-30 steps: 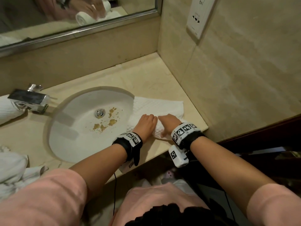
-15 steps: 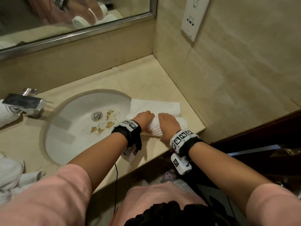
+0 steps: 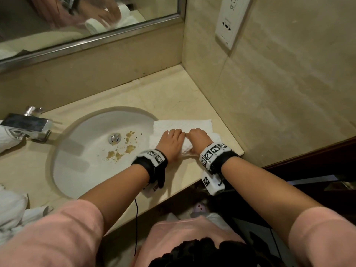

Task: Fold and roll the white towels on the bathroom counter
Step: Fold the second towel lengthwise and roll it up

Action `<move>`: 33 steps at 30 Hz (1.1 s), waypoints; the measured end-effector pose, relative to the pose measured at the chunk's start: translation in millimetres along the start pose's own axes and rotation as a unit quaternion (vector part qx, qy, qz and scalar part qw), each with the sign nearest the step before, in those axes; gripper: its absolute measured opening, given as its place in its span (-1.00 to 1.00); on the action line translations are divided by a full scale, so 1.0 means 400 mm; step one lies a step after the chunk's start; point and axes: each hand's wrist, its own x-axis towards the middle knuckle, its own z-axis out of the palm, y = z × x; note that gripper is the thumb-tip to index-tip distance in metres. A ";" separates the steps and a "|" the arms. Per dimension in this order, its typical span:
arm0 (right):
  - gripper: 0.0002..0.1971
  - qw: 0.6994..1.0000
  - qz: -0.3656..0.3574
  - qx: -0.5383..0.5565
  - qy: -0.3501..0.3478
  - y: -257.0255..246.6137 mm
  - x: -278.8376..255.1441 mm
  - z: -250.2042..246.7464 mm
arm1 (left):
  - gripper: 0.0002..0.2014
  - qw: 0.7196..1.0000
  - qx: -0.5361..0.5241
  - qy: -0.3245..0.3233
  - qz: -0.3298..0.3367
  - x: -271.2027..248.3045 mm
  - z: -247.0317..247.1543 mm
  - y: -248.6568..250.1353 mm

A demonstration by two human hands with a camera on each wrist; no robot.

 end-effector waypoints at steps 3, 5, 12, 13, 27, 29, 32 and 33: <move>-0.77 0.999 0.017 -0.002 -0.045 0.004 0.027 -0.026 | -0.55 0.998 0.002 0.065 -0.016 -0.028 0.023 0.037; -0.85 0.997 0.028 0.011 -0.065 0.006 0.045 -0.045 | -0.53 0.997 -0.007 0.073 -0.031 -0.028 0.017 0.050; -0.56 0.994 0.027 0.083 -0.070 0.025 0.039 -0.059 | -0.54 0.999 -0.044 -0.015 -0.013 0.025 -0.037 0.005; -0.49 0.993 0.025 0.098 -0.055 0.025 0.030 -0.048 | -0.54 0.999 -0.045 -0.024 -0.014 0.034 -0.040 -0.003; -0.51 0.986 -0.004 0.081 0.145 0.029 -0.053 0.027 | -0.16 0.986 -0.146 -0.072 -0.034 0.076 -0.047 -0.051; -0.59 0.996 0.007 0.040 0.082 0.018 -0.054 -0.015 | -0.14 0.985 -0.159 -0.063 -0.032 0.071 -0.046 -0.054; -0.69 0.998 0.024 -0.015 0.053 0.019 -0.042 -0.031 | -0.11 0.986 -0.158 -0.053 -0.023 0.062 -0.044 -0.054; -0.71 0.998 0.027 -0.027 0.046 0.015 -0.041 -0.032 | -0.10 0.986 -0.154 -0.052 -0.021 0.058 -0.039 -0.053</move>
